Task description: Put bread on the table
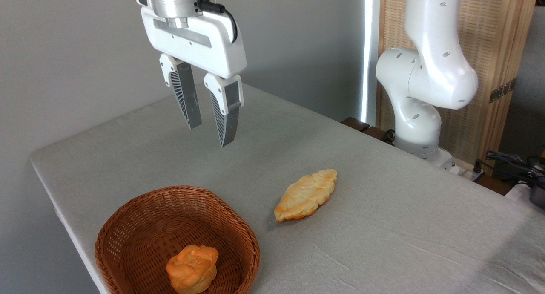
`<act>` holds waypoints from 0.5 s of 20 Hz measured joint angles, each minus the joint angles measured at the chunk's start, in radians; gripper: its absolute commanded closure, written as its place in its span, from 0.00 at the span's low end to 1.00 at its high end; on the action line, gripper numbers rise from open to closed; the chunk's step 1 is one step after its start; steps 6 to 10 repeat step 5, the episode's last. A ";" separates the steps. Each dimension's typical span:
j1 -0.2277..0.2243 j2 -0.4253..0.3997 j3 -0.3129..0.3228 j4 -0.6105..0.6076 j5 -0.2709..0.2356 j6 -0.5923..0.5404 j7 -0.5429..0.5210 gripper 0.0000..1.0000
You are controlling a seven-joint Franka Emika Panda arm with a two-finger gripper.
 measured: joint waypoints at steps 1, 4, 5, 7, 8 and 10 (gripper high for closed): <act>-0.003 0.004 -0.001 0.000 0.000 0.000 0.000 0.00; -0.007 0.009 -0.002 0.001 0.000 0.001 0.000 0.00; -0.007 0.009 -0.002 0.002 0.000 0.001 0.000 0.00; -0.007 0.009 -0.002 0.002 0.000 0.001 0.000 0.00; -0.007 0.009 -0.002 0.002 0.000 0.001 0.000 0.00; -0.007 0.009 -0.002 0.002 0.000 0.001 0.000 0.00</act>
